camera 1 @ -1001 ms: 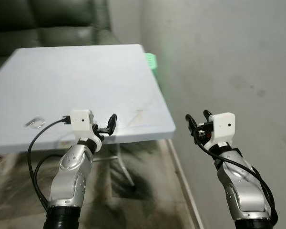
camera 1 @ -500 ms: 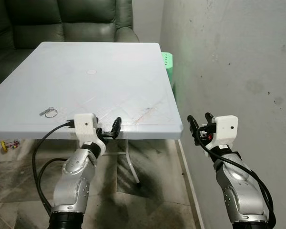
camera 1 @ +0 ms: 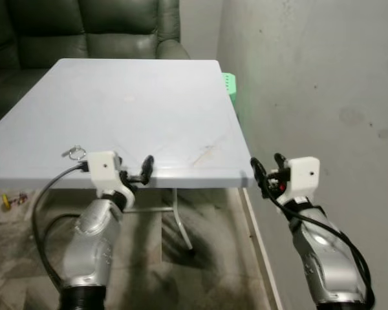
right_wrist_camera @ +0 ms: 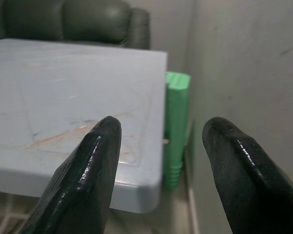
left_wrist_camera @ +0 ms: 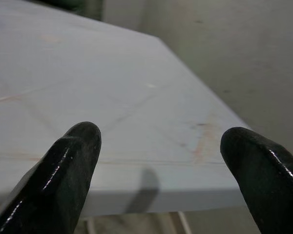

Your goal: Hang keys on a hook

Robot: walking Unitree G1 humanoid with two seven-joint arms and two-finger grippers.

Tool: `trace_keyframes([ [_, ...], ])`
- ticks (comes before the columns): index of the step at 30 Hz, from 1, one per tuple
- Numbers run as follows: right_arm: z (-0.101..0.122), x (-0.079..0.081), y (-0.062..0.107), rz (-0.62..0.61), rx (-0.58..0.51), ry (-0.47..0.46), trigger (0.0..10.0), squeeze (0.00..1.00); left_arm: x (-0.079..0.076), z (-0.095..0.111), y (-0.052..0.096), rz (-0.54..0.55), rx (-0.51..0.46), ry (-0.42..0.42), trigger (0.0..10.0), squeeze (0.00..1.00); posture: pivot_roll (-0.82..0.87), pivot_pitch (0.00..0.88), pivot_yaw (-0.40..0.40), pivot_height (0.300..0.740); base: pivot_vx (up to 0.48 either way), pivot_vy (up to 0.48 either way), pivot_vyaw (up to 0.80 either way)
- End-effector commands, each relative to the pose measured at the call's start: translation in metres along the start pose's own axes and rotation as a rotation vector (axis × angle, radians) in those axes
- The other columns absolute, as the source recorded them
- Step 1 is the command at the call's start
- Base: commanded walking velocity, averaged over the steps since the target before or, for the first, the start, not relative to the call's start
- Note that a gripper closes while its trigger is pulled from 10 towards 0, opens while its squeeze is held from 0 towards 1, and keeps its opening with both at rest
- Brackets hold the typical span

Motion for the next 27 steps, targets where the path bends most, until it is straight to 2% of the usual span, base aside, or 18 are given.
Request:
trace_keyframes([
  [1,0.0025,0.0056,-0.0019,0.022,-0.007,-0.012,10.0,0.00,0.0094,0.0047,0.0015,0.031,-0.009,-0.012,10.0,0.00,-0.04,0.000,-0.068,0.740,0.000,0.465,0.00],
  [27,0.0015,0.0065,-0.0001,0.037,0.010,-0.013,10.0,0.00,0.0135,0.0033,0.0027,0.048,0.000,-0.008,10.0,0.00,-0.05,0.000,-0.073,0.740,0.000,0.468,0.00],
])
Point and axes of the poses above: a point about 5 cm out from each wrist's last joint towards the gripper, its own y axis pointing back from the gripper into the wrist, its own z axis along the axis of the wrist's last joint, x = y × z, the point moved 3 cm from there along -y, pointing out of the wrist towards the gripper, and after that the axes turned 7 degrees about -y, right-handed, at the moved point
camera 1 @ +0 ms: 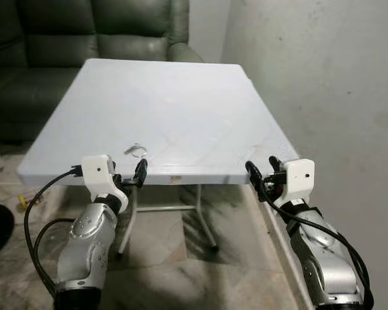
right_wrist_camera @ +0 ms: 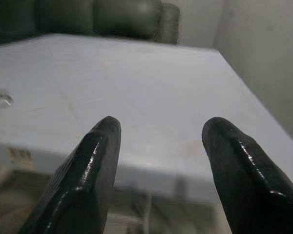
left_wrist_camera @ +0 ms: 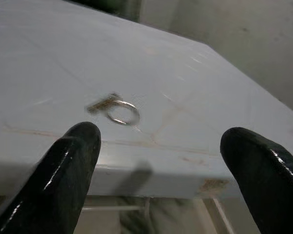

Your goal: Hang keys on a hook

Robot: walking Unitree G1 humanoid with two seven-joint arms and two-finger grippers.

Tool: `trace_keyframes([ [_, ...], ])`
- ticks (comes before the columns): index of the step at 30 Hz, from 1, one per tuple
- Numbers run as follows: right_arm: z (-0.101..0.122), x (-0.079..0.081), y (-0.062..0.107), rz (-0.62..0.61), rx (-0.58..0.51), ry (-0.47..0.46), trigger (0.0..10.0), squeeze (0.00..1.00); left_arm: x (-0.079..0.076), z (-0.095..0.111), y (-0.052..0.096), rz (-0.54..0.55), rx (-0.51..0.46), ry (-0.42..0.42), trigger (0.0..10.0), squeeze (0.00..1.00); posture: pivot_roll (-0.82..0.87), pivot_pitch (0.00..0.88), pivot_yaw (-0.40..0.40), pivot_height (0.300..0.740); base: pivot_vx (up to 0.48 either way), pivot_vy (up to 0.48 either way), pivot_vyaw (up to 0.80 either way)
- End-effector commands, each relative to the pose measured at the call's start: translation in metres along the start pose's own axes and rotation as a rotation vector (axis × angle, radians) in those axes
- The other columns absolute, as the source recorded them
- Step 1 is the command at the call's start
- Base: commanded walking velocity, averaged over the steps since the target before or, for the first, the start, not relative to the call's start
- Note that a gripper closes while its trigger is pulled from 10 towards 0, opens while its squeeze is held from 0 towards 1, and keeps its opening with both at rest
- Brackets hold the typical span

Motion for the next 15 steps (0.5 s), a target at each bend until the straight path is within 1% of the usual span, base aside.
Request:
trace_keyframes([
  [1,0.0057,-0.0016,-0.0008,-0.006,-0.016,-0.005,10.0,0.00,-0.0034,0.0048,-0.0014,-0.017,-0.010,-0.012,10.0,0.00,-0.05,0.000,-0.073,0.740,0.000,0.472,0.00],
  [15,0.0055,0.0003,-0.0006,-0.002,-0.013,-0.011,10.0,0.00,-0.0025,0.0057,-0.0012,-0.019,-0.008,-0.015,10.0,0.00,-0.04,0.000,-0.068,0.740,0.000,0.474,0.00],
])
Point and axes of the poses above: a point about 5 cm out from each wrist's last joint towards the gripper, its own y axis pointing back from the gripper into the wrist, its own z axis along the axis of the wrist's last joint, x = y × z, the point moved 3 cm from there along -y, pointing out of the wrist towards the gripper, and after that the axes turned 7 degrees about -y, right-handed, at the moved point
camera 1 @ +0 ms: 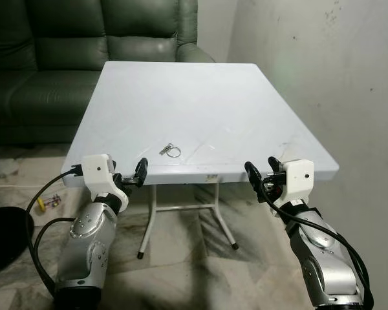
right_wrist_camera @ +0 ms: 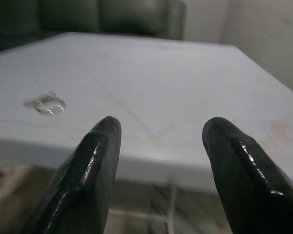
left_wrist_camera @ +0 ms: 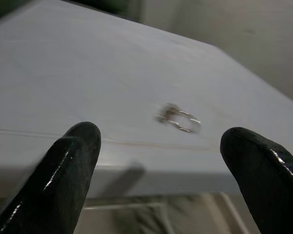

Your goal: Hang keys on a hook

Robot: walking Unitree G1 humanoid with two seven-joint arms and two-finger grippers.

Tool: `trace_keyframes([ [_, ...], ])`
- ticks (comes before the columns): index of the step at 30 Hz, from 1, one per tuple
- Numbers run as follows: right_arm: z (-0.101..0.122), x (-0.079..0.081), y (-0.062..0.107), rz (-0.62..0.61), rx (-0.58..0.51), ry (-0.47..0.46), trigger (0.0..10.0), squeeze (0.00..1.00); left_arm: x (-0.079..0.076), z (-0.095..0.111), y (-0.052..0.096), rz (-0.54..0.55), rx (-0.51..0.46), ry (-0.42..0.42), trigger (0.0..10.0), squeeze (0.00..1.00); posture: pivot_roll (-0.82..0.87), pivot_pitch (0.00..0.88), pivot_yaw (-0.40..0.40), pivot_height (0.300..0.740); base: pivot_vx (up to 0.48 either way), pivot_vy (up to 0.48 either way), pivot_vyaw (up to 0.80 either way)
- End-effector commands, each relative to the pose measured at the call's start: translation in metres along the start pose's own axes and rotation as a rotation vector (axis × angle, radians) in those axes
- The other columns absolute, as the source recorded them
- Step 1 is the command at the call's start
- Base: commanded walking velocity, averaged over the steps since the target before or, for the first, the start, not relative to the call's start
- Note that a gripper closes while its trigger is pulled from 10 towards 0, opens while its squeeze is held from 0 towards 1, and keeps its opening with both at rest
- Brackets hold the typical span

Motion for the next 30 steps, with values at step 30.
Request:
trace_keyframes([
  [30,0.0090,0.0102,-0.0010,0.066,-0.025,-0.003,10.0,0.00,-0.0005,0.0056,0.0019,-0.014,-0.016,-0.008,10.0,0.00,-0.04,0.000,-0.070,0.740,0.040,0.186,0.00],
])
Point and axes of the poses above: a point about 5 cm out from each wrist's last joint towards the gripper, its own y axis pointing back from the gripper into the wrist, its own z axis along the axis of the wrist's last joint, x = y × z, the point moved 3 cm from there along -y, pointing out of the wrist towards the gripper, and after that the axes turned 7 degrees about -y, right-handed, at the moved point
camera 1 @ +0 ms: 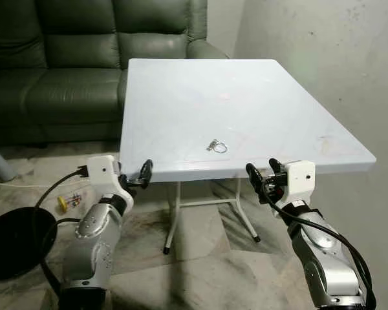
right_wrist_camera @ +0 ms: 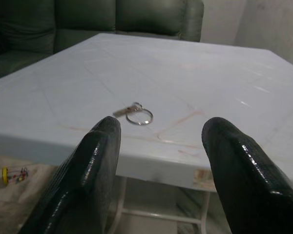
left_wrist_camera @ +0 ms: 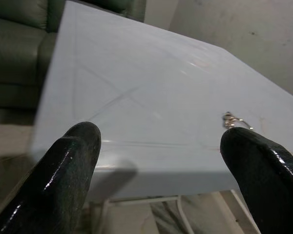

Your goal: Hang keys on a hook

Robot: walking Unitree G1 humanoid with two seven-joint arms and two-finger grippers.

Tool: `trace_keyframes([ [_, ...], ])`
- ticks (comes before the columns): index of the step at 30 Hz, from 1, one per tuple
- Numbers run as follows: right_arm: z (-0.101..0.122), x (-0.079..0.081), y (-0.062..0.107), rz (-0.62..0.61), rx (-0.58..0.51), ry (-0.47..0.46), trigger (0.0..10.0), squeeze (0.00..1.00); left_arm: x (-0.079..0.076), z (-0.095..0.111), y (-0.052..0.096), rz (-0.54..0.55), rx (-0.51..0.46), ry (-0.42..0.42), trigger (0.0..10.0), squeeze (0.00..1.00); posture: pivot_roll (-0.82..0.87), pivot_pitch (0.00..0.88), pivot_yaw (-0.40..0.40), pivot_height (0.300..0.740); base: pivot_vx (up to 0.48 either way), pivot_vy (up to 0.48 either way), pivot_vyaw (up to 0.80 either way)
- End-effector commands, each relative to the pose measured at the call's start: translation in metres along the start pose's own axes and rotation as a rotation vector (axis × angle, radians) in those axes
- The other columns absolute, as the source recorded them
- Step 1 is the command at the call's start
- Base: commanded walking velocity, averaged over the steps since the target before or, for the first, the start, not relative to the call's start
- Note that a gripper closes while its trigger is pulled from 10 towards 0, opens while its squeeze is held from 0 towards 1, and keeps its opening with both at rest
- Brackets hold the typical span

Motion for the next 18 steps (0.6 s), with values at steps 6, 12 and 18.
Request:
trace_keyframes([
  [6,0.0105,0.0016,0.0001,0.027,-0.029,-0.010,10.0,0.00,-0.0021,0.0061,-0.0003,-0.016,-0.016,-0.003,10.0,0.00,-0.04,0.000,-0.065,0.740,0.404,0.000,0.00],
  [12,0.0110,0.0039,-0.0007,0.053,-0.029,-0.008,10.0,0.00,-0.0020,0.0061,-0.0004,-0.017,-0.014,0.002,10.0,0.00,-0.04,0.000,-0.064,0.740,0.381,0.182,0.00],
  [18,0.0119,0.0053,-0.0020,0.071,-0.028,-0.003,10.0,0.00,-0.0016,0.0071,-0.0005,-0.013,-0.017,0.002,10.0,0.00,-0.04,0.000,-0.062,0.740,0.330,0.349,0.00],
])
Point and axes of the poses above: a point about 5 cm out from each wrist's last joint towards the gripper, its own y axis pointing back from the gripper into the wrist, its own z axis along the axis of the wrist's last joint, x = y × z, the point moved 3 cm from there along -y, pointing out of the wrist towards the gripper, and after that the axes turned 7 degrees about -y, right-handed, at the moved point
